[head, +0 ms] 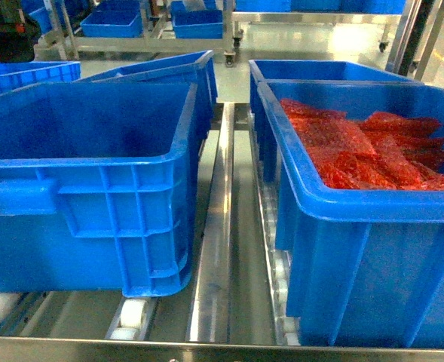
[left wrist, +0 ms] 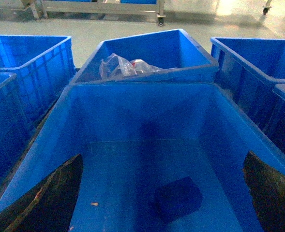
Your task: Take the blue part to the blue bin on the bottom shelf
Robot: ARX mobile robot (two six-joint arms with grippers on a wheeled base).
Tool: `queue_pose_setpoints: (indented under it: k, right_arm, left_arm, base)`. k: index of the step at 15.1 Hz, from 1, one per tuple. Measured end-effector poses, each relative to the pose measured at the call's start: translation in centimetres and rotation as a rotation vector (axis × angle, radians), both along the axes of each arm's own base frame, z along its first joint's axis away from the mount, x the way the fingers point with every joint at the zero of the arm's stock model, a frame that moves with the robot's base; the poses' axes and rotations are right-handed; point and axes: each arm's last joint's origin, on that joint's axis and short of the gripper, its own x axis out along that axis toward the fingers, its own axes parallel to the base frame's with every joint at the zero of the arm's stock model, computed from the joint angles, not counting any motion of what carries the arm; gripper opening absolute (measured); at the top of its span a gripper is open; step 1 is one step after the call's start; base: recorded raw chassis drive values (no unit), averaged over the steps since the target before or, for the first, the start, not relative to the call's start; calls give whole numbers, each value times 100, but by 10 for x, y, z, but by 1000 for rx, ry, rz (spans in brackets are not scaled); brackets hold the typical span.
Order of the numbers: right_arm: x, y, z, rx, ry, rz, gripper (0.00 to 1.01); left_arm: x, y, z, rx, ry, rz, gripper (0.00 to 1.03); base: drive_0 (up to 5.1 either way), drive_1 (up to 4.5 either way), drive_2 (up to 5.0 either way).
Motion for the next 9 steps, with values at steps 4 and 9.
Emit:
queue_pose_setpoints:
  k: [4,9]
  right_arm:
    - [0,0,0,0,0,0,98]
    - [0,0,0,0,0,0,98]
  left_arm:
    - [-20,8,-7,-3,-161,19,78]
    - [-98,12,-42,-1,-164,31,15]
  base:
    - [0,0,0]
    - [0,0,0]
